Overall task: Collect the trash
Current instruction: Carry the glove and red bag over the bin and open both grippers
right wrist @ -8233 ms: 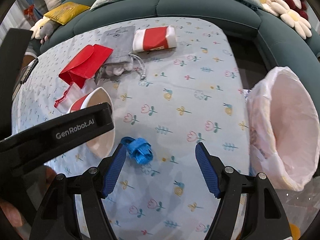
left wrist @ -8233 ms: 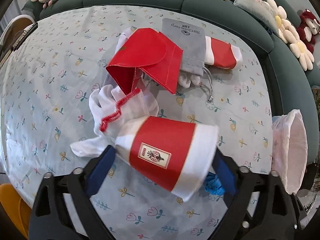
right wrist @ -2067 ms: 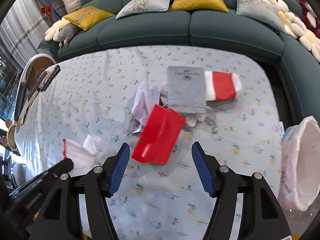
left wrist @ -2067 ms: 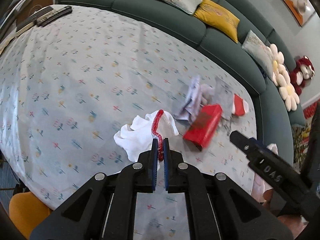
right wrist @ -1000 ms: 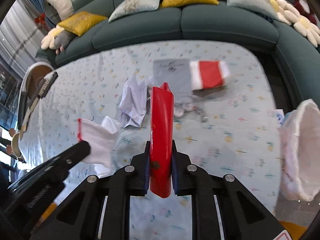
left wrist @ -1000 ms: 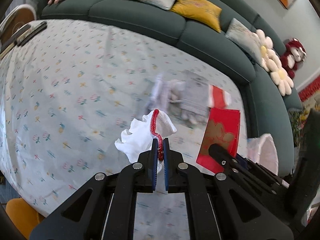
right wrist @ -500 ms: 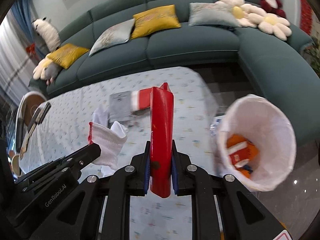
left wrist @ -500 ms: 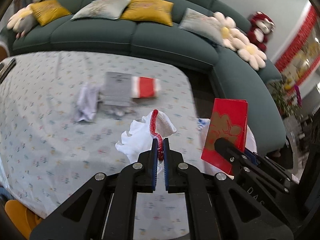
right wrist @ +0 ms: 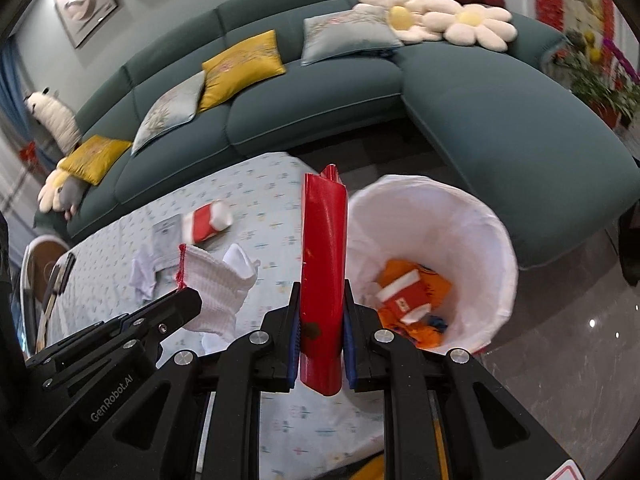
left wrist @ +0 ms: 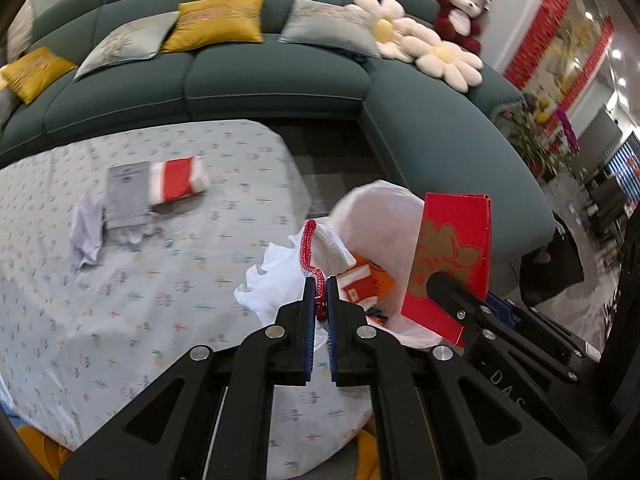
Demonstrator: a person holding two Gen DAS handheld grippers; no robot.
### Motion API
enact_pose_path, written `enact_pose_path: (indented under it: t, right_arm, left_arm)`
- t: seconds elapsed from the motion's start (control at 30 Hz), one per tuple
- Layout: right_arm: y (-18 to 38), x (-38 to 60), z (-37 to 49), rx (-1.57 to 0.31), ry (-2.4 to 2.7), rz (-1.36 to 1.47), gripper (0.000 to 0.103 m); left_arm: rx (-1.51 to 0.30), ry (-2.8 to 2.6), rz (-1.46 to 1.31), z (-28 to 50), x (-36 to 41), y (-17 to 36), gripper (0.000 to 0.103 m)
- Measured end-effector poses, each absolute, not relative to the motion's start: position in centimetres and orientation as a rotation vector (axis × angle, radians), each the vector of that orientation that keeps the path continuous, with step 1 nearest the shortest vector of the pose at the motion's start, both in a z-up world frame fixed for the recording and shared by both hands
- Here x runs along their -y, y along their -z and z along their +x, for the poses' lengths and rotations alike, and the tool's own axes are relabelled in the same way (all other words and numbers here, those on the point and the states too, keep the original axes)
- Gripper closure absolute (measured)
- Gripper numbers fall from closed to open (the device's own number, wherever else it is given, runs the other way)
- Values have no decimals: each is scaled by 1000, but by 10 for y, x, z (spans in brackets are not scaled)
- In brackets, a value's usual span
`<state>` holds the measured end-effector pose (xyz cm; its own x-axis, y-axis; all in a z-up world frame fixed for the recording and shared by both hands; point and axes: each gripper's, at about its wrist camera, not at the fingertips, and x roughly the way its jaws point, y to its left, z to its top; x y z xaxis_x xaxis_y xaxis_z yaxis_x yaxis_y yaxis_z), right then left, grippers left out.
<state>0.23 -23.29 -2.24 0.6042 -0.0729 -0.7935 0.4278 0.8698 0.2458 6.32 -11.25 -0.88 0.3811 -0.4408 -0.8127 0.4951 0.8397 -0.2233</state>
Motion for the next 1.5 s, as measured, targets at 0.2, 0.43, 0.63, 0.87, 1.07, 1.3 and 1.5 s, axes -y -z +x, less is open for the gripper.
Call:
enact_pose_path:
  t: [0.2,0.43,0.63,0.87,1.07,1.3,1.5]
  right_arm:
    - [32,267,-16,-880,350,481,86]
    - [46,303,-29,-885,403,532,86]
    - [60,322,-30,-900,432,560,86]
    - [72,331,-24,-918,442,578,86]
    - [74,335,-18,-919,449,581,85]
    - [75,329,-6,-928,443,559,79]
    - [70,321,2,-926,450,533,69]
  left_arm:
    - [-1029,650,113,56,154,18,98]
    - [-1050,697,160,51,197,28,98]
    - [-1071,729,186,51,222,39,97]
    - [-1077,738,187,56,235,47,81]
    - [-1070,708,178,64,229,49,60]
    - [-1084,667,158,76,214,54,59]
    - [-1084,612,132,85,192,55,50]
